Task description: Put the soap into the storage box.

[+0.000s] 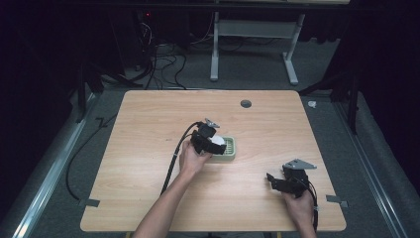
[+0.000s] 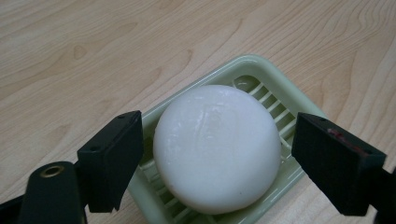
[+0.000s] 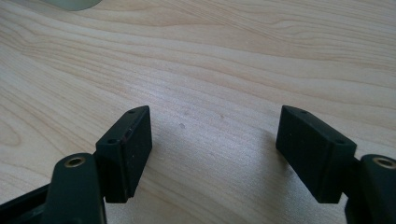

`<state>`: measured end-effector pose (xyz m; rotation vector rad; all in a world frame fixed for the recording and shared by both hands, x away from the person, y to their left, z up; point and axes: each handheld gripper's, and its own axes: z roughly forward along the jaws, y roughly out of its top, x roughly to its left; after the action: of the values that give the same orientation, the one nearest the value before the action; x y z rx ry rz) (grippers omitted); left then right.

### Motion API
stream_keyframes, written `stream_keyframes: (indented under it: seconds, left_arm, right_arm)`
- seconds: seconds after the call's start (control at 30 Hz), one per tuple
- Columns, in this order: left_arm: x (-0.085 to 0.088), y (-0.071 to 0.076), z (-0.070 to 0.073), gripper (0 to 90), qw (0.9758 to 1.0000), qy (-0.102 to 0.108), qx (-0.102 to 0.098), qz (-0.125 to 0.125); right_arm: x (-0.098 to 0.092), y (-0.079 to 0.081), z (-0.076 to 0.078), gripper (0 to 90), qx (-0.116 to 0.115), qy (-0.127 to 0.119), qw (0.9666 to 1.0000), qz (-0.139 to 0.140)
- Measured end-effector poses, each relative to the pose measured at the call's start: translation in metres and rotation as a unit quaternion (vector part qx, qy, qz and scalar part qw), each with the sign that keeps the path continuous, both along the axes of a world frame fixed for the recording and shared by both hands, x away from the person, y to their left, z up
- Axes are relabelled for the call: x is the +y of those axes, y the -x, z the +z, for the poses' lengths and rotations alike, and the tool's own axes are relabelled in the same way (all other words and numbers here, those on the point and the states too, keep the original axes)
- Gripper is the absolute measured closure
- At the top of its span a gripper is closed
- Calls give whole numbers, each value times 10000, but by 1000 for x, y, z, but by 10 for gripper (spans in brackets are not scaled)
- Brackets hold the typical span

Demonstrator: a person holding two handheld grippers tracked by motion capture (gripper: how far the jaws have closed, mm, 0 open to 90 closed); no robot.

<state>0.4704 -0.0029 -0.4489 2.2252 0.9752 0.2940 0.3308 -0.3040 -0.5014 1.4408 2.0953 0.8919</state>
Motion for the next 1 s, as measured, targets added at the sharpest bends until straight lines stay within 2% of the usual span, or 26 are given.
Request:
stream_keyframes:
  seconds: [0.17,0.27,0.37,0.57,0.77,1.0]
  left_arm:
    - [10,7,10,174,9998,147,-123,4]
    - [14,9,13,176,9997,171,-166,2]
    - [20,12,16,180,9997,103,-201,-18]
    - [29,18,20,182,9995,153,-281,5]
    - [37,27,29,183,9988,307,-377,10]
    - [51,34,32,185,9984,379,-422,55]
  right_arm:
    - [0,0,0,275,-9,16,10000,-2]
    - [0,0,0,275,-13,24,10000,5]
    - [0,0,0,277,-14,30,10000,-1]
    - [1,0,0,277,-11,36,10000,-26]
    - [1,0,0,279,-13,32,10000,-37]
    - [1,0,0,275,-6,24,10000,-59]
